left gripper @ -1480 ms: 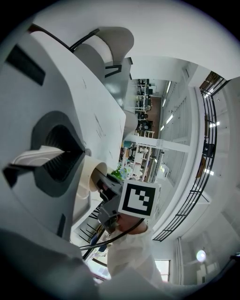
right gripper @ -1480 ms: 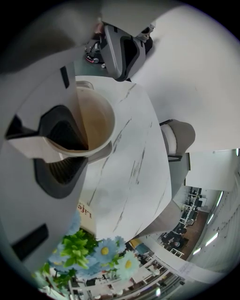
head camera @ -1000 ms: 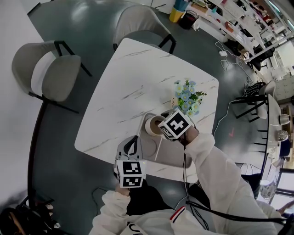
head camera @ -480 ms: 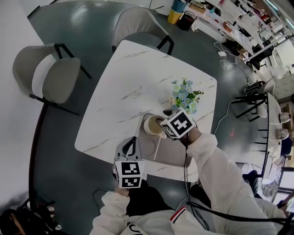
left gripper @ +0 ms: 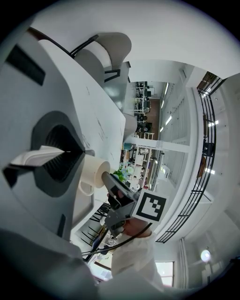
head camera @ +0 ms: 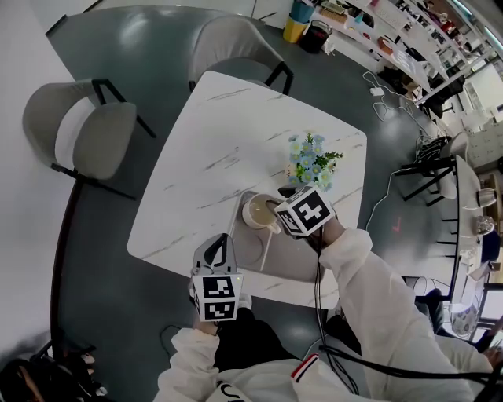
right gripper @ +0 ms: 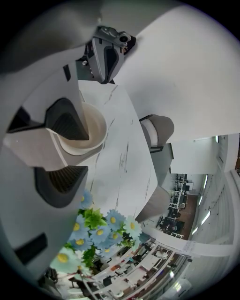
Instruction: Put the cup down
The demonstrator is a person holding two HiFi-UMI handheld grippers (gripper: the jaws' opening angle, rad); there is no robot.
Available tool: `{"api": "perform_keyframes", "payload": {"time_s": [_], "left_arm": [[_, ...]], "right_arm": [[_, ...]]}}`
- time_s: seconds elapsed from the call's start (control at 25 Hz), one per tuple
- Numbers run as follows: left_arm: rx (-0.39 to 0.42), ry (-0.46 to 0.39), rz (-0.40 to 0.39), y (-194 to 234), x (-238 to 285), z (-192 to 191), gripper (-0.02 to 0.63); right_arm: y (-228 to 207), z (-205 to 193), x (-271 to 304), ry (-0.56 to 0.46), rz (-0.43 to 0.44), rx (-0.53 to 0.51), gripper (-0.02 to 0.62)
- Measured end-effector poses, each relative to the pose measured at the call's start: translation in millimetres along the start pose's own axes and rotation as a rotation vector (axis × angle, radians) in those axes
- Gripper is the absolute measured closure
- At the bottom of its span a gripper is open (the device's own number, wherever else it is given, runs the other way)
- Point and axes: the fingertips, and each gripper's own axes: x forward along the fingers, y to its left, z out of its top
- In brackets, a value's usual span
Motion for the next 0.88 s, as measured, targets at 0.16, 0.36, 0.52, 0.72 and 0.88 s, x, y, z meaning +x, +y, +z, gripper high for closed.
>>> {"api": "perform_keyframes", "payload": {"time_s": [0.16,0.36,0.52,0.72,0.88], "left_arm": [[0.008,-0.004,0.005,-1,-6,1,0.595],[0.025,-0.014,0.012,0,-13,6,0.596],[0.043,-0.023,0.019,0,-22,13,0.596],[0.065,-0.038,0.017,-6,-30,22,0.595],[0.093,-0.045,0.002,-15,-38,24,0.596]], "right_arm": [[5,-1,-7,-0.002,-0.004,-0.011,0.426],[11,5,-23,-0.076,0.010,0.000,0.426],[16,3,-41,-0.138,0.000,0.035,0.426],[26,1,-65,-0.224,0.014,0.100,0.428],[33,-6,-83,-0.291,-0.007,0.157,0.433]]}}
